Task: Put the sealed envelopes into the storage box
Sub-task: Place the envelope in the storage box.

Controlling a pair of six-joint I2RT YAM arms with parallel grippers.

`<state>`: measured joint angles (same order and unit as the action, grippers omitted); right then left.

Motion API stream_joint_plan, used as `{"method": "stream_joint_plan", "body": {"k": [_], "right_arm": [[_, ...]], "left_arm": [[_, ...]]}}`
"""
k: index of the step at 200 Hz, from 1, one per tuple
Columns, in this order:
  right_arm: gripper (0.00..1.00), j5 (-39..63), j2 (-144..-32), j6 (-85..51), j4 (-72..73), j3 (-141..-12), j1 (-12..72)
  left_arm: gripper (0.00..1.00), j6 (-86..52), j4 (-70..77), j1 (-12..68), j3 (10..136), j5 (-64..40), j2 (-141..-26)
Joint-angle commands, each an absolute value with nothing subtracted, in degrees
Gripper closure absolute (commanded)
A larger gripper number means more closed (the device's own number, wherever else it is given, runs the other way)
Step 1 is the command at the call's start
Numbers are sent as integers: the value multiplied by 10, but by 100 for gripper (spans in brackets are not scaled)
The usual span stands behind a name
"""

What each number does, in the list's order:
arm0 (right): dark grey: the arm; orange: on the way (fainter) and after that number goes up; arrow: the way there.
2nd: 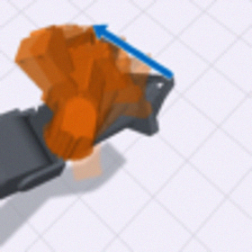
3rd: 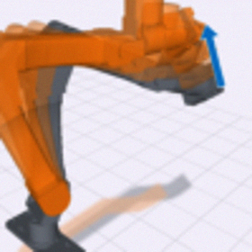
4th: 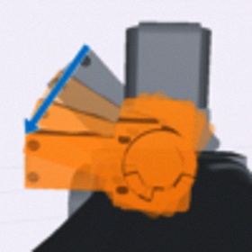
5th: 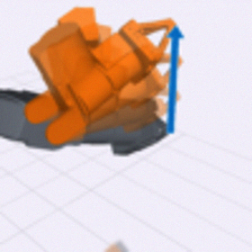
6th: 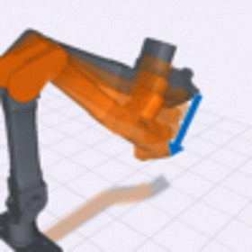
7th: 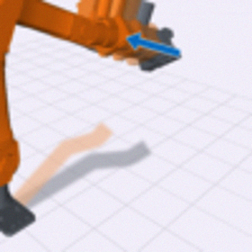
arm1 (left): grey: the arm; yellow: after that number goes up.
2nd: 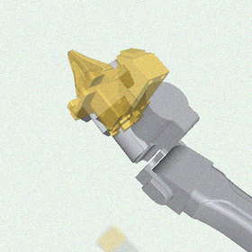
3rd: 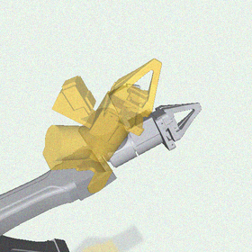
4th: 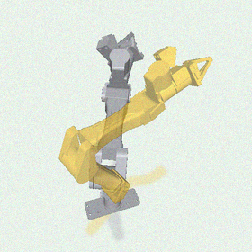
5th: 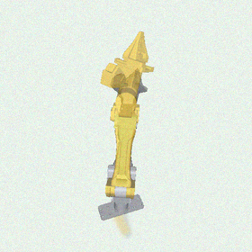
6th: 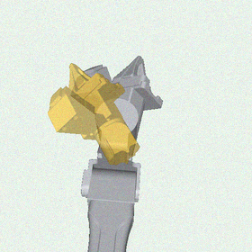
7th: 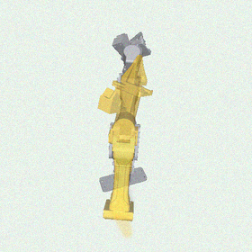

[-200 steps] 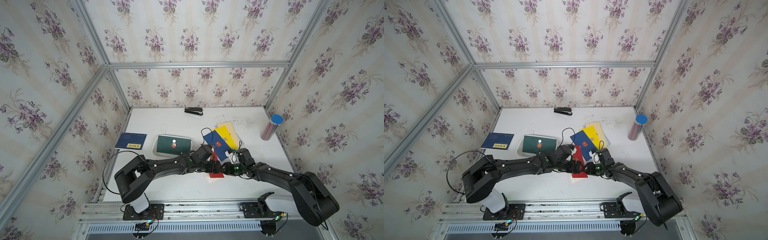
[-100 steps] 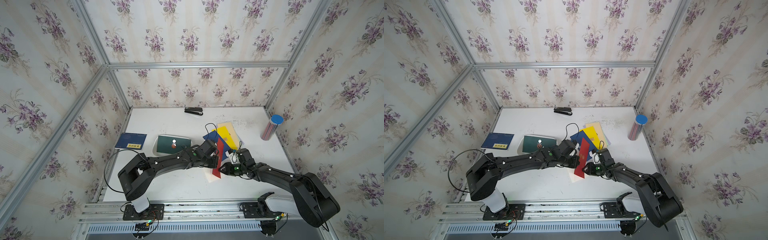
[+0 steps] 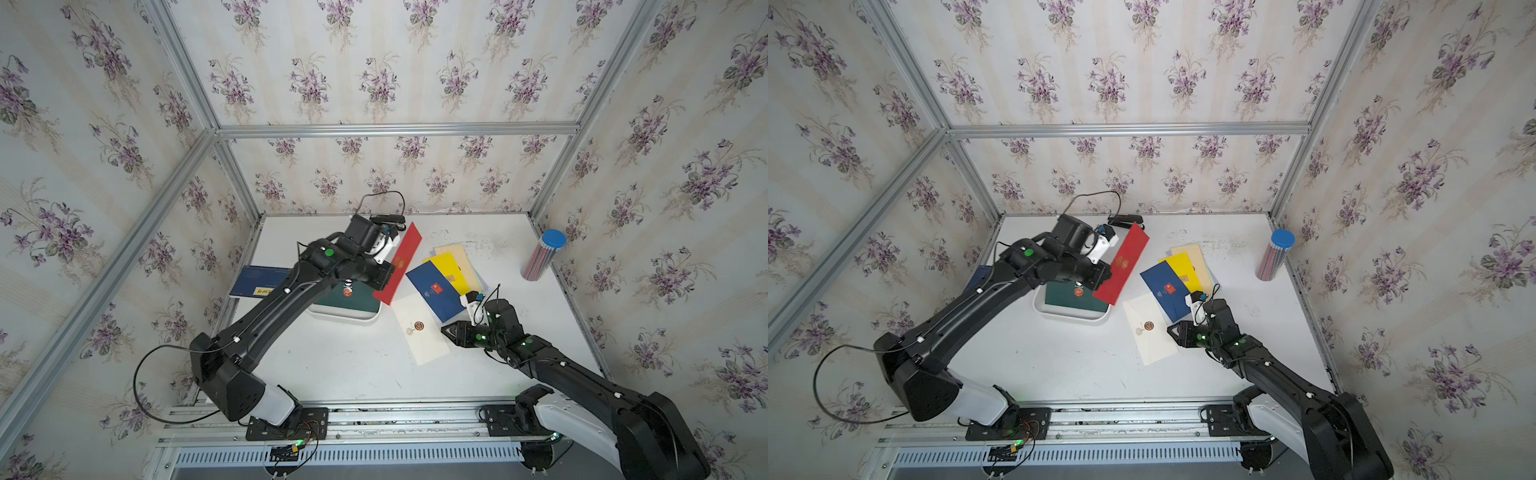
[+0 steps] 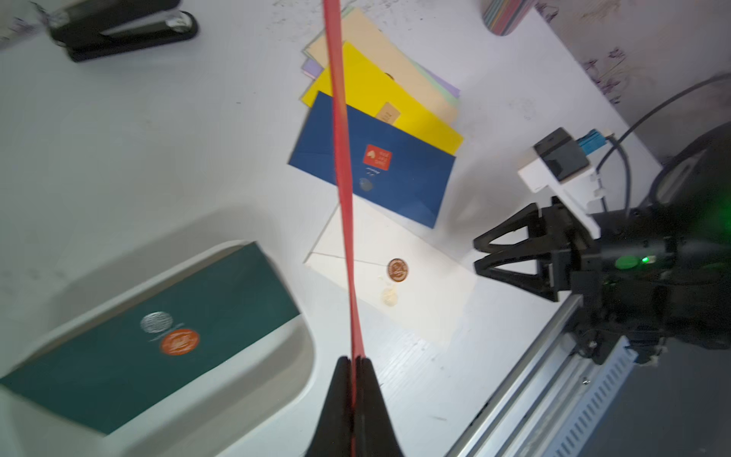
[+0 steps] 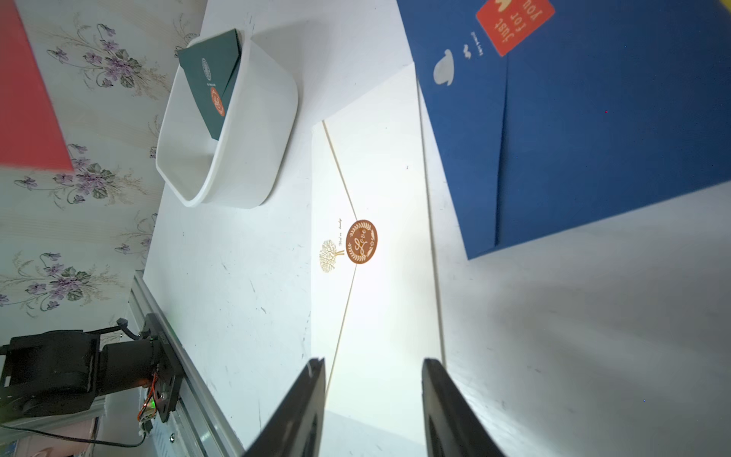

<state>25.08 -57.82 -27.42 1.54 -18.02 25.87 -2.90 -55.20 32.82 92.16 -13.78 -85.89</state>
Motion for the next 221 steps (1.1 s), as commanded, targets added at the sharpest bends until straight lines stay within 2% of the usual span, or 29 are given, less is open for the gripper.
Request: {"method": "stream_joint_plan", "body": {"k": [1,16,33,50,72,102,156,221], "right_arm": [[55,249,-587,-270,35,-180,257],[55,252,-595,-269,37,-182,257],[56,254,-599,-269,37,-183,256],[56,257,-596,-267,38,-182,256],[56,260,-596,-267,40,-180,255],[56,262,-605,-267,41,-183,255],[56,264,-608,-268,40,-182,255],[56,272,-625,-267,44,-185,255]], "left_arm": [[100,200,-694,286,938,-171,-829],[100,295,-669,283,890,-158,-771],[100,388,-625,274,825,-92,-721],[100,520,-660,233,801,-143,-708],[100,609,-630,212,749,-121,-697],[100,652,-610,169,742,-137,-712],[100,703,-610,162,733,-67,-781],[100,719,-574,145,692,-29,-786]]}}
